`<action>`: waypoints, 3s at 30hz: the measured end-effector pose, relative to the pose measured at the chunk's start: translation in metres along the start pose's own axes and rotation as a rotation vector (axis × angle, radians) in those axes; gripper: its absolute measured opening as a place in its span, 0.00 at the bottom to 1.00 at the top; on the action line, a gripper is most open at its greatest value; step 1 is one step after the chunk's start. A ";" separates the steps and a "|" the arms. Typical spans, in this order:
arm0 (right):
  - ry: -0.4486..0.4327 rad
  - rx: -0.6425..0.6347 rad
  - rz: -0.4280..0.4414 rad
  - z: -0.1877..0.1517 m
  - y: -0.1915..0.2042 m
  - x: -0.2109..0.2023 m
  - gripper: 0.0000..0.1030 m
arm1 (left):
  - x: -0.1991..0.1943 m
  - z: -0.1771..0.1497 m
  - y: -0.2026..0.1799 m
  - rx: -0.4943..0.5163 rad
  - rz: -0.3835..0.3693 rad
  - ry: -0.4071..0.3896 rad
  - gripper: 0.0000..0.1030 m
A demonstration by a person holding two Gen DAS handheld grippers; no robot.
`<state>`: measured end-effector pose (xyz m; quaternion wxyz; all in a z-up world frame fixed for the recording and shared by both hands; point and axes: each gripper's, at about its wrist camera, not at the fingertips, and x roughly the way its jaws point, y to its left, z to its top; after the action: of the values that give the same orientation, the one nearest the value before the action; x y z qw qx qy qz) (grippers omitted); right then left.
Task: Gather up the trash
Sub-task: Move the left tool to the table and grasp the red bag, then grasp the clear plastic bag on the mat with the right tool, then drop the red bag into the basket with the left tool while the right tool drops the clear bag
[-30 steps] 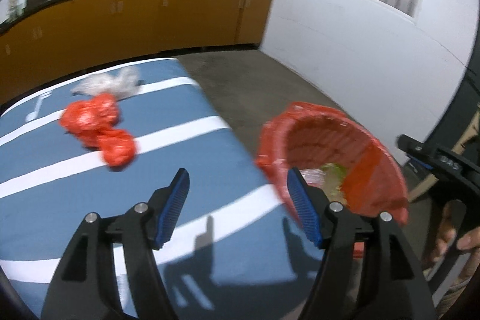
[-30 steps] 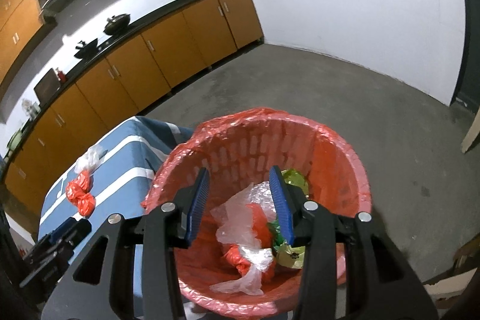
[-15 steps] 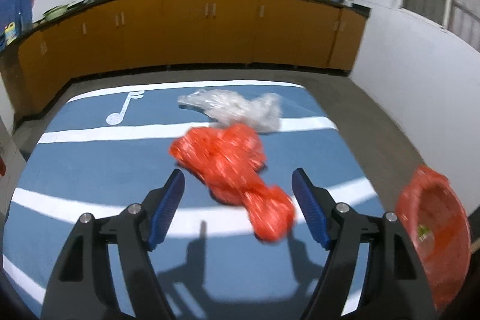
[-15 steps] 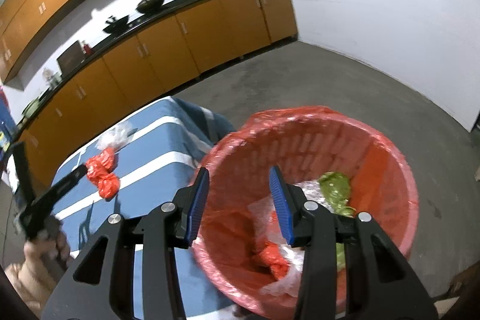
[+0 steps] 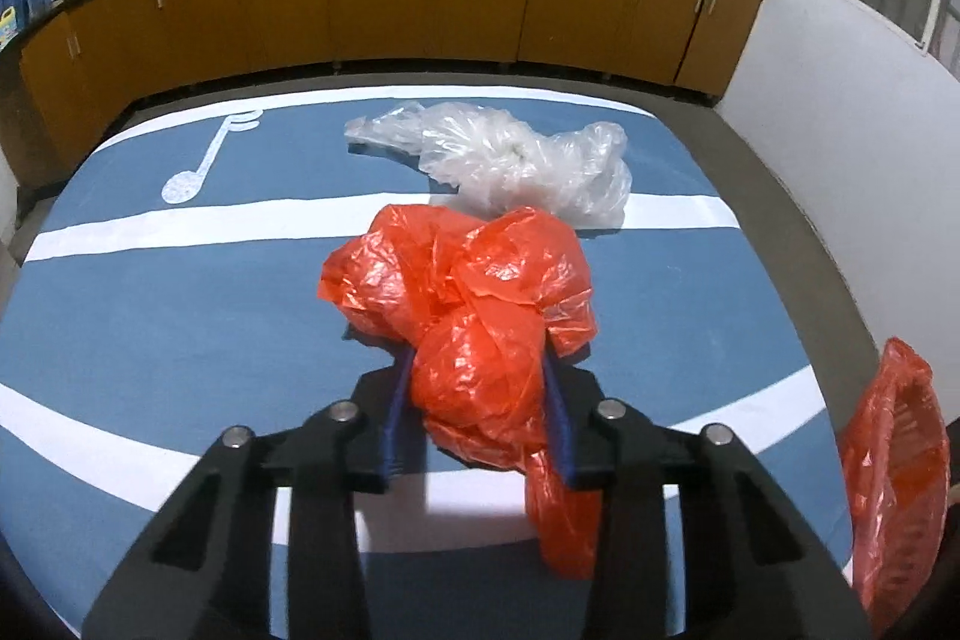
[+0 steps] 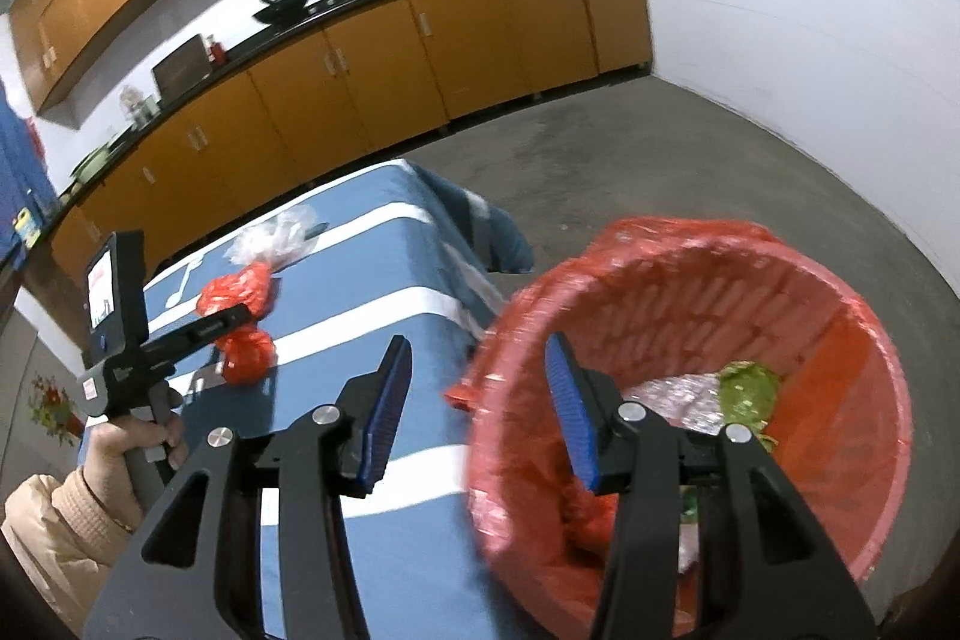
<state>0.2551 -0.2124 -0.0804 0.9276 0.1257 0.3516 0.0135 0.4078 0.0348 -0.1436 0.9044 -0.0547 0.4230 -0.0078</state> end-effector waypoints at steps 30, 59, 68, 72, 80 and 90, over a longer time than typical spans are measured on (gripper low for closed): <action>0.199 -0.466 0.052 0.046 0.203 0.227 0.21 | -0.099 -0.029 0.196 -0.211 0.247 -0.155 0.32; -0.153 -0.060 -0.001 -0.021 0.001 -0.141 0.17 | -0.253 -0.080 -0.027 0.129 -0.166 -0.278 0.32; -0.188 0.026 -0.093 -0.039 -0.045 -0.163 0.17 | -0.257 -0.100 -0.108 0.221 -0.314 -0.237 0.32; -0.188 0.076 -0.106 -0.043 -0.061 -0.167 0.17 | -0.249 -0.106 -0.139 0.252 -0.371 -0.212 0.32; -0.180 0.142 -0.117 -0.045 -0.081 -0.159 0.17 | -0.227 -0.107 -0.181 0.298 -0.410 -0.171 0.32; -0.160 0.199 -0.111 -0.044 -0.109 -0.147 0.18 | -0.193 -0.106 -0.205 0.355 -0.439 -0.127 0.32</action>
<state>0.1093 -0.3252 -0.0433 0.9350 0.1979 0.2824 -0.0830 0.2090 -0.1673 -0.0416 0.9012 0.0140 0.3358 -0.2737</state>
